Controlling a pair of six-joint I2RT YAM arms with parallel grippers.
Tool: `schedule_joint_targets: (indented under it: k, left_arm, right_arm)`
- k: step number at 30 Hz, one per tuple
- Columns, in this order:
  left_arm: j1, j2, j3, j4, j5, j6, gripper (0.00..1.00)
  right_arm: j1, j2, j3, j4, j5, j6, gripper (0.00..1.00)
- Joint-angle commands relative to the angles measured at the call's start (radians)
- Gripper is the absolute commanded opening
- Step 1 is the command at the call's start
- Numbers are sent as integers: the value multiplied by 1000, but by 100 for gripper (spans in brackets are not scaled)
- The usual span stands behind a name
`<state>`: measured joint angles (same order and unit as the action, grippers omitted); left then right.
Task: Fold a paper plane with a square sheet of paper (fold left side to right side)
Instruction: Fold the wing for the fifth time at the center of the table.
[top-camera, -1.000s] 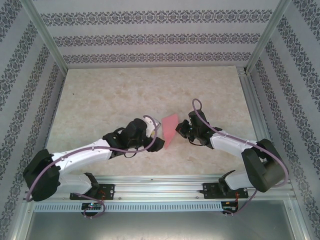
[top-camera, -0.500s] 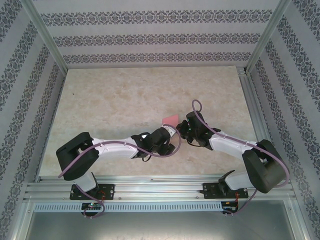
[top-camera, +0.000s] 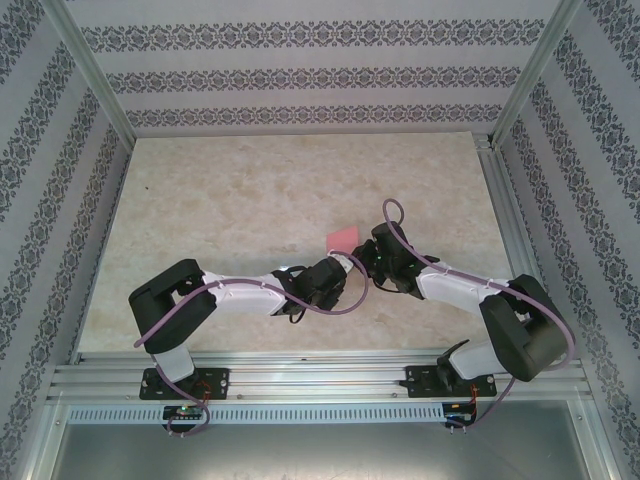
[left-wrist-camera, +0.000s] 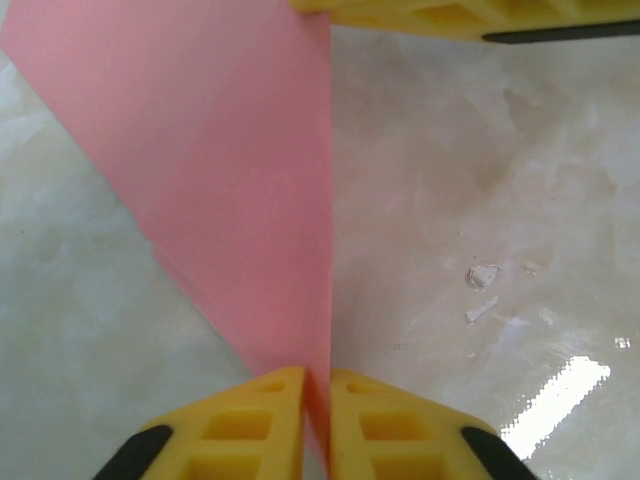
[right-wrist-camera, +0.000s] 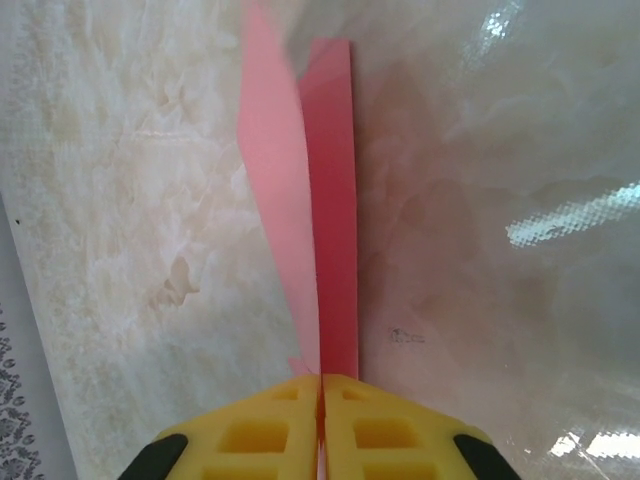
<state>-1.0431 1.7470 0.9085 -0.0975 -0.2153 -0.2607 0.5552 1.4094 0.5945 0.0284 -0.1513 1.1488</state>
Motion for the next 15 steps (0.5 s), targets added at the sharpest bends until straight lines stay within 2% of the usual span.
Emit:
schedule_joint_targets:
  k: [1,7,9,13,15]
  left_arm:
    - [2,1,4,55,2,5,8]
    - [39,2,-31,89,88,-4,3]
    - [44,7,-36,95,108,-1,3]
    - [50,23,-40,104,147,7,1]
    - [60,22,-54,124,173,4,1]
  right_arm:
    - [0,-1,-1,13,-34,-75,18]
    - [-89,-63,-30,10,-116,-232,37]
    - [-136,-96,-50,15,-161,-292,41]
    - [-224,-154,-94,66,-285,-395,57]
    - [-247,-158,-101,72,-342,-451,61]
